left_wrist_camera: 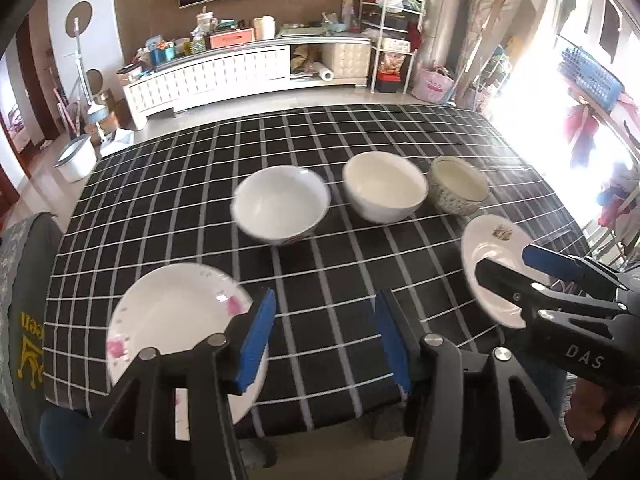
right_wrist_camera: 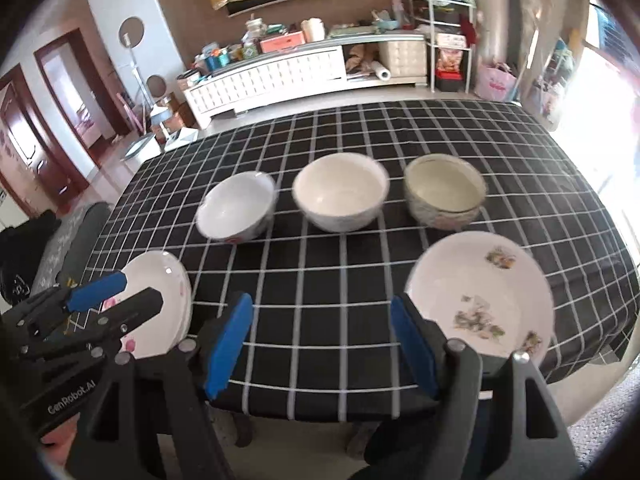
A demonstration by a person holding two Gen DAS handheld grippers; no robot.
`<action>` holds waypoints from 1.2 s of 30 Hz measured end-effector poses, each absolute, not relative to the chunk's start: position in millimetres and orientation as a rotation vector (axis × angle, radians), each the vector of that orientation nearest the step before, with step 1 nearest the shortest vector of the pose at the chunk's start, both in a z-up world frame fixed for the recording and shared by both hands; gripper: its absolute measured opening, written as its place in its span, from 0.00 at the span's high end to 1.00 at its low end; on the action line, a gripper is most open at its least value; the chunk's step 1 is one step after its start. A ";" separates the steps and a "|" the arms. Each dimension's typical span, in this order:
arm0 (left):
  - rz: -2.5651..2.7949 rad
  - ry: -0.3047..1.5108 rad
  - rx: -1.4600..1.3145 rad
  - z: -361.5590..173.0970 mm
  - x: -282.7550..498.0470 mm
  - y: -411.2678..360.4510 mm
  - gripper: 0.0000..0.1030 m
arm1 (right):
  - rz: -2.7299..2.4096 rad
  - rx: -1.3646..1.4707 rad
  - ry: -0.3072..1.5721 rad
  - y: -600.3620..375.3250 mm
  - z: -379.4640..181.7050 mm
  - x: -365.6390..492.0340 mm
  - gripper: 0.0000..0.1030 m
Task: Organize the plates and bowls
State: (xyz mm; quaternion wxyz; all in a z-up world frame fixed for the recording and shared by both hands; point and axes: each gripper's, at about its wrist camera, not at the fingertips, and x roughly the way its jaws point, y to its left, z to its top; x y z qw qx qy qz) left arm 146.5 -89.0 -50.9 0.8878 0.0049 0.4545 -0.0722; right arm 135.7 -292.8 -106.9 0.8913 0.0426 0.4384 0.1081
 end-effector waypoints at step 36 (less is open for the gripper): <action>-0.369 1.178 0.094 -144.4 234.5 -248.0 0.52 | -0.057 0.142 1.084 -466.0 -184.6 169.7 0.26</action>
